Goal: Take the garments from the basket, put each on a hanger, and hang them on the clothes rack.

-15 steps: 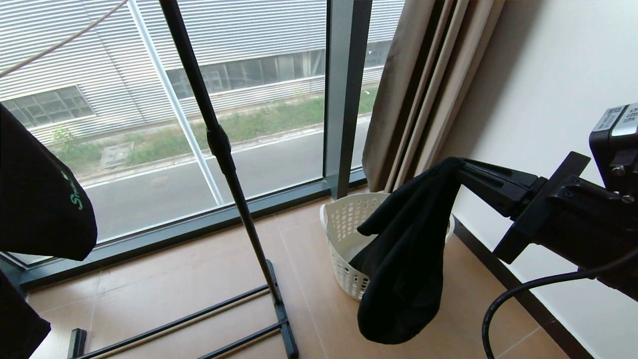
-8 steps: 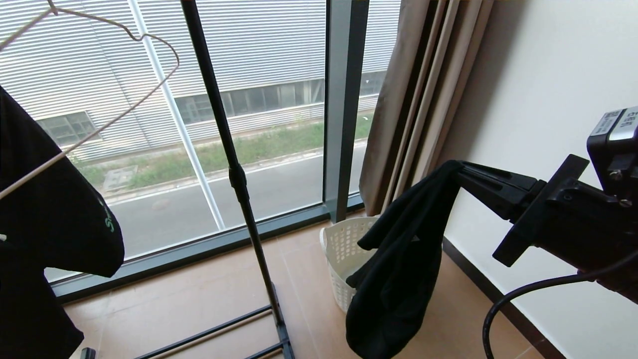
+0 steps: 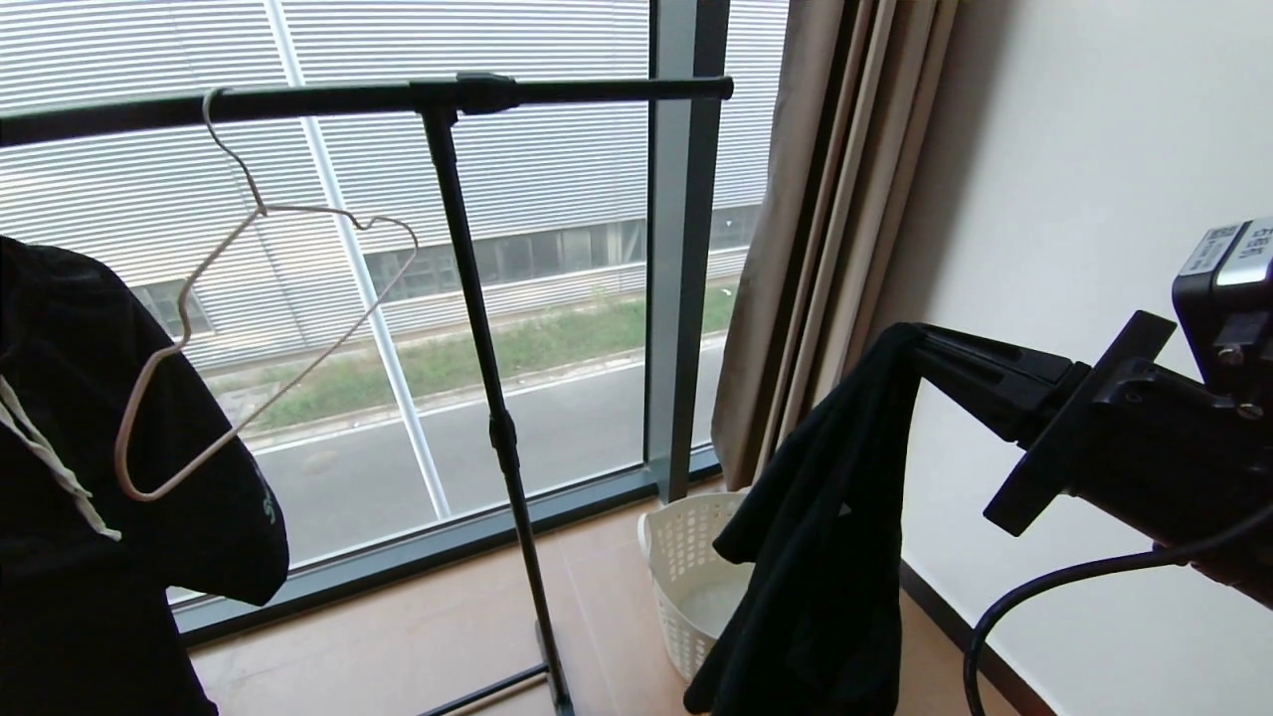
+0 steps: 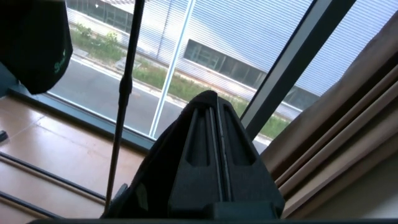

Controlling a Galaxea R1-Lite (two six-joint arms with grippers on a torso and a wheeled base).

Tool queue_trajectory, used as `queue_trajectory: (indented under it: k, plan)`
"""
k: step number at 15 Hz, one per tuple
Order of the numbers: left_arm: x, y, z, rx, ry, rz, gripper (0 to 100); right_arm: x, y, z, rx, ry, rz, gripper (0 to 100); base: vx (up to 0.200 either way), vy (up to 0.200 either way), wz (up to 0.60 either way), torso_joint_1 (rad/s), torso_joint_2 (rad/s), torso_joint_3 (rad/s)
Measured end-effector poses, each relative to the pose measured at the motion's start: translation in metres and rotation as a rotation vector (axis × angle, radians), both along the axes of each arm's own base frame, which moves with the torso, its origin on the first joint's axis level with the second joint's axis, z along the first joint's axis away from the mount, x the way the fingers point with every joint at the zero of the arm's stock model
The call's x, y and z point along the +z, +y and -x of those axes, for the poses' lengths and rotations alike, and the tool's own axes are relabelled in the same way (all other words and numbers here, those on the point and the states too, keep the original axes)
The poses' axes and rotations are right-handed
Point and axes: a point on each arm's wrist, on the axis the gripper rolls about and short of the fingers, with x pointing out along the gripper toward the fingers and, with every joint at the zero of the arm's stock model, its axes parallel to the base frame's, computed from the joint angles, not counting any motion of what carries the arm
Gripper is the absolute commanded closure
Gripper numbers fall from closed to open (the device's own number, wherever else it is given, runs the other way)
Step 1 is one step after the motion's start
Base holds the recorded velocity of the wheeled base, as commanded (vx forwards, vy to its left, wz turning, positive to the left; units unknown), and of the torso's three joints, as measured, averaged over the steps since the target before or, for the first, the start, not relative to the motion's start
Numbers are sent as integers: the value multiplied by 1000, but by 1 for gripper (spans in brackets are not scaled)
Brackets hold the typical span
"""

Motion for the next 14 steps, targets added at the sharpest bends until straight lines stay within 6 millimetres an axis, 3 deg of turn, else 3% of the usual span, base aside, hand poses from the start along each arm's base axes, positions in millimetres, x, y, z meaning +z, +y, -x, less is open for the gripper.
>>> queue_trajectory:
  k: [14]
  plan:
    - [0, 0, 0, 2, 0, 0, 0, -2, 0, 0, 0, 4, 5, 100, 0, 0, 0, 230, -532, -294]
